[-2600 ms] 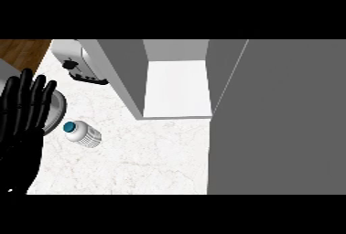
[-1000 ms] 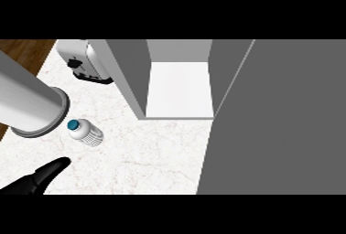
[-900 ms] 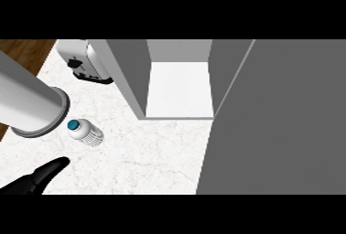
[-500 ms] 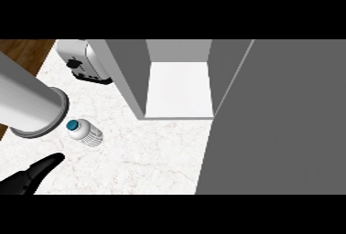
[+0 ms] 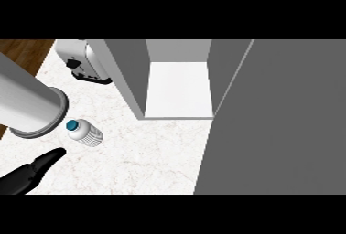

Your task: Pick up the bottled water, place it into the cabinet and close the cabinet

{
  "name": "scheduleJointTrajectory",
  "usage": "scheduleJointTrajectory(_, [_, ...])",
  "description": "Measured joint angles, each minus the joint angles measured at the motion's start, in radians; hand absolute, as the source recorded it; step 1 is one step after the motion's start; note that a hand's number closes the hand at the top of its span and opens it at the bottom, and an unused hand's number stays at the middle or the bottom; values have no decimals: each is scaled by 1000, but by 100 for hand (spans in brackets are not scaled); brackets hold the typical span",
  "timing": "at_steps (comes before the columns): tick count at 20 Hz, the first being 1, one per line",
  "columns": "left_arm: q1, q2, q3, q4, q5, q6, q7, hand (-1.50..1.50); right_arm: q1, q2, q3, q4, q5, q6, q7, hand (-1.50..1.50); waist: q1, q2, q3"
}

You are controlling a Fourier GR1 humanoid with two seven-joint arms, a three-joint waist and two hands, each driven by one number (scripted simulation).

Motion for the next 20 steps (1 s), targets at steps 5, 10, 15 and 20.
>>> scheduleJointTrajectory(5, [5, -22, 20, 107, 54, -9, -114, -150, -27, -14, 9, 5, 7, -26, 13, -150, -1, 1, 0])
scheduleJointTrajectory(10, [-3, -31, 57, 201, 99, -17, -194, -150, -43, -32, 34, 1, 17, -56, 27, -150, -2, 1, 0])
scheduleJointTrajectory(15, [11, -54, 89, 317, 149, -29, -315, -150, -26, -59, 66, 3, 24, -85, 8, -150, -3, 0, 0])
scheduleJointTrajectory(20, [-5, -48, 144, 459, 218, -67, -430, -150, -36, -77, 82, 6, 30, -110, 1, -150, -4, 1, -1])
